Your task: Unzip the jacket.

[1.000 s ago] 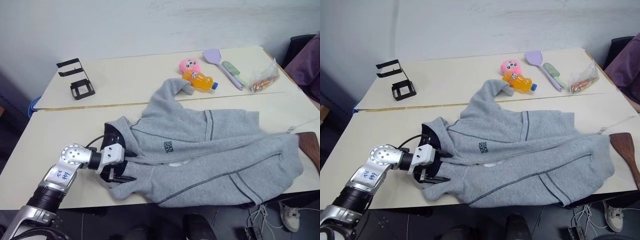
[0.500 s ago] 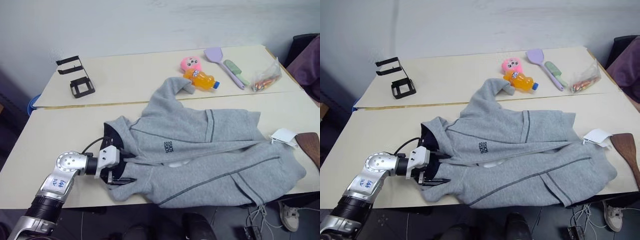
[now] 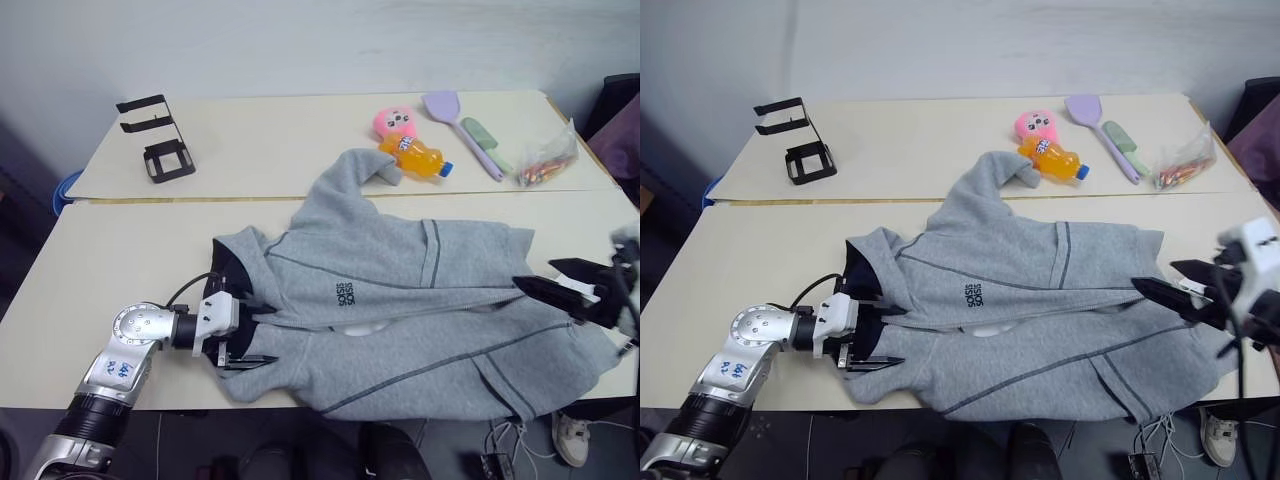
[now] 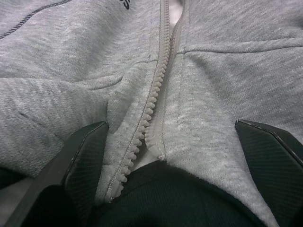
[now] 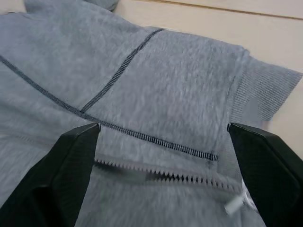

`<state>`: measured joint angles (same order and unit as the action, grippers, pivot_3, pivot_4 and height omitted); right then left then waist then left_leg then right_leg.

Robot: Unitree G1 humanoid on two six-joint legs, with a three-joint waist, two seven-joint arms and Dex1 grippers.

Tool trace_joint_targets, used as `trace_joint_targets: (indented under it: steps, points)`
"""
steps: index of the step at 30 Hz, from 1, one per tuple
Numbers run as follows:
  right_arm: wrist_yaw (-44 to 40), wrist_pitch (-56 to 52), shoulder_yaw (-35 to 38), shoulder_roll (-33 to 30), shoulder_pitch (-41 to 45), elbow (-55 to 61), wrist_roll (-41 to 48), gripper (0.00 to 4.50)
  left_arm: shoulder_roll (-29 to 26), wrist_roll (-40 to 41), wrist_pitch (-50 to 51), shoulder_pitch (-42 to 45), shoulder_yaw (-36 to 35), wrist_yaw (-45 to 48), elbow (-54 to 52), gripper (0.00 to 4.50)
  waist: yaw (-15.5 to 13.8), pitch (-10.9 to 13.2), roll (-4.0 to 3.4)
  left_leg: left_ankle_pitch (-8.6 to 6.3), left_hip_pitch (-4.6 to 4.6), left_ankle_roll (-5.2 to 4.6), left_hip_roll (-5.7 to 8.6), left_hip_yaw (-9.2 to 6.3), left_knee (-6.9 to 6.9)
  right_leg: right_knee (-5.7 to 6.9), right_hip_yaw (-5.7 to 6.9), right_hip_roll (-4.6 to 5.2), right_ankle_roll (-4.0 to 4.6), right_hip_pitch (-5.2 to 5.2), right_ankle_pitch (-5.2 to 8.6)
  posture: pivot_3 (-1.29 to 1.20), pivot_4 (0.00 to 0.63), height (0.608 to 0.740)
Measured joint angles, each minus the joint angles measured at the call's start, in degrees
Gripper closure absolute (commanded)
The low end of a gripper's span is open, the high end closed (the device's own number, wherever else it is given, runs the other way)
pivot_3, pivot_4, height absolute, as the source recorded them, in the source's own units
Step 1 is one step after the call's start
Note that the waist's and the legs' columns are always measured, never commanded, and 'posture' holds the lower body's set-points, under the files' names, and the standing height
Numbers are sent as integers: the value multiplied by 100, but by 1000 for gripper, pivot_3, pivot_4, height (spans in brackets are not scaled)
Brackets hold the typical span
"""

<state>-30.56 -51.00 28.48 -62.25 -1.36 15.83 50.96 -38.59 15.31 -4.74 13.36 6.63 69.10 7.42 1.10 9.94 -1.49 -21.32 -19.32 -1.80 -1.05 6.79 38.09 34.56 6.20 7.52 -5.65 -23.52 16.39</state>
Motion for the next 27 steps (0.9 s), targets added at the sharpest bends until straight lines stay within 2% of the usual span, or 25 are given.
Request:
trace_joint_targets:
  steps: [2,6,13,16,27]
  points:
    - [160,185,-350,-4,56,-137,-632,16,45,0,-8,21,34,-11,-14,0,-73,-1,-2,3,-2,-2,8,5,2,9,5,-3,0,-4,0,0,150,740]
    - [189,397,-540,-92,102,-464,-1448,16,58,0,-8,14,58,-53,-41,0,-109,1,2,7,-10,-15,15,14,6,17,23,-9,-10,-1,-5,0,150,740]
    - [-73,585,-427,-185,-46,-645,-2196,16,59,-1,-5,-59,36,-182,-61,0,-93,4,10,15,2,-22,15,25,13,1,17,-2,-22,8,-11,0,150,740]
    - [-241,555,-160,-185,-142,-752,-2292,607,60,-1,-5,-73,36,-193,-63,0,-93,4,8,15,3,-20,14,23,12,3,2,-3,-22,8,-11,0,150,740]
    - [-685,234,144,-42,-170,-978,-2271,4306,203,190,198,-36,22,-62,-146,0,-107,3,9,16,-1,-23,17,21,14,4,0,0,-22,7,-12,0,150,740]
